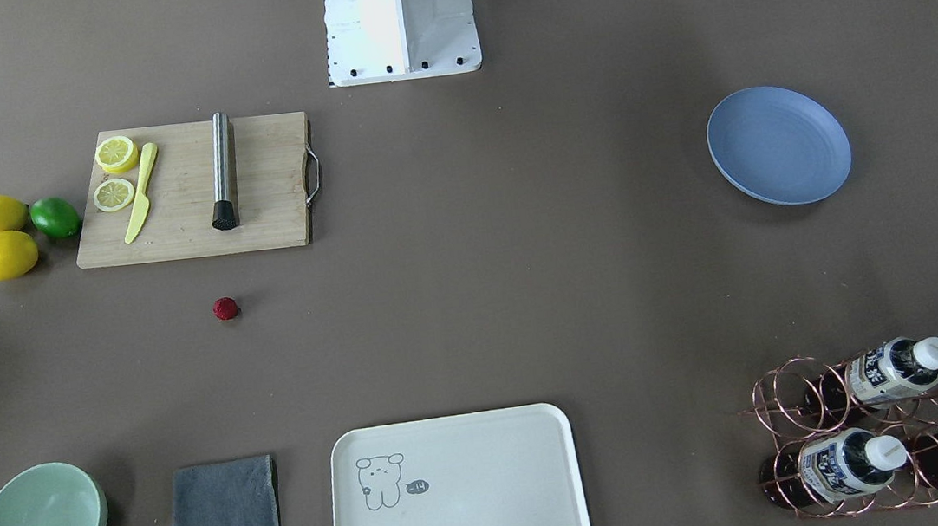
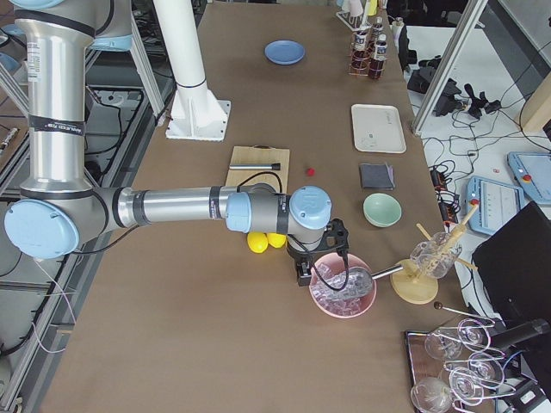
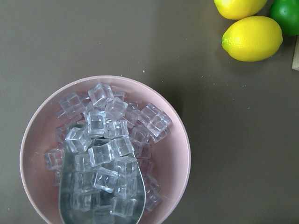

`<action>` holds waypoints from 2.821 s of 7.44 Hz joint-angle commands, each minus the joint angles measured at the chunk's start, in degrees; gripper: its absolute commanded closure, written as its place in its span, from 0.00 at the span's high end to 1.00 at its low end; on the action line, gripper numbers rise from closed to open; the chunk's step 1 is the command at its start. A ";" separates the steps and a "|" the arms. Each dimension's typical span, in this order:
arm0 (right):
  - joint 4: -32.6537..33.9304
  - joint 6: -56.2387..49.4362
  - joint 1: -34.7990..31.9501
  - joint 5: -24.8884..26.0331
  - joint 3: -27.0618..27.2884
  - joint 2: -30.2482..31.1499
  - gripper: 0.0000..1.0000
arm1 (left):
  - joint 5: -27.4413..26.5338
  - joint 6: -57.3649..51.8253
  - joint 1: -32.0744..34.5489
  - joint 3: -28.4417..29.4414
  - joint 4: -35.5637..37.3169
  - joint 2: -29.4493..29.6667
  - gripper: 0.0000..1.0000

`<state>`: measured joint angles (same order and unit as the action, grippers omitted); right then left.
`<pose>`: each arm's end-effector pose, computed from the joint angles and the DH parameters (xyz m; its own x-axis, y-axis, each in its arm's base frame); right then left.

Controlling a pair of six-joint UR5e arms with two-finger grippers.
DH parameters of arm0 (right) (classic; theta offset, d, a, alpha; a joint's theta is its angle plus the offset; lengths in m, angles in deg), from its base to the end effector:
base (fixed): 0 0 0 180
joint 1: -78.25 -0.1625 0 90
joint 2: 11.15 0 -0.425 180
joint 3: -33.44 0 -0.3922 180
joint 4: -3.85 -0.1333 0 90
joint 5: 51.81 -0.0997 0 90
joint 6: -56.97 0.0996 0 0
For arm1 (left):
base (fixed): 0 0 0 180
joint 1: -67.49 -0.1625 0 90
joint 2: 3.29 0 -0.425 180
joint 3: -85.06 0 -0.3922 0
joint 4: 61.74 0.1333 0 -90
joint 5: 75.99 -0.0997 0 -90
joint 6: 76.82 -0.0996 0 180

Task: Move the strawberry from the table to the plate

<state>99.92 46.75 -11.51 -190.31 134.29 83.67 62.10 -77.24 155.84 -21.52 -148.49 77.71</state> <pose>0.0568 -0.4542 0.6109 0.6514 -0.1796 0.7372 0.1217 0.9837 0.1322 -0.0469 -0.4283 0.5893 0.6658 0.0827 -0.7415 -0.0336 0.9962 0.0809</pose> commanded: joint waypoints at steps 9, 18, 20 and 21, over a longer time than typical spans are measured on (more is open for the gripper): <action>0.00 0.28 0.03 -0.02 0.93 1.69 1.00 | -0.63 28.36 -17.24 13.72 -35.89 -1.72 0.97; 0.09 0.28 0.03 -1.24 1.63 1.95 1.00 | -8.45 43.49 -32.19 16.93 -51.68 -1.37 0.75; 0.00 0.28 0.03 -1.33 1.72 1.86 1.00 | -8.45 43.40 -34.12 17.36 -54.30 -1.54 0.72; 0.00 0.28 0.03 -1.86 1.72 1.86 1.00 | -8.45 43.05 -34.13 17.63 -55.10 -1.98 0.66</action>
<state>99.93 47.03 -11.49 -191.73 135.99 85.57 53.65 -33.93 122.24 -4.24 -202.22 76.13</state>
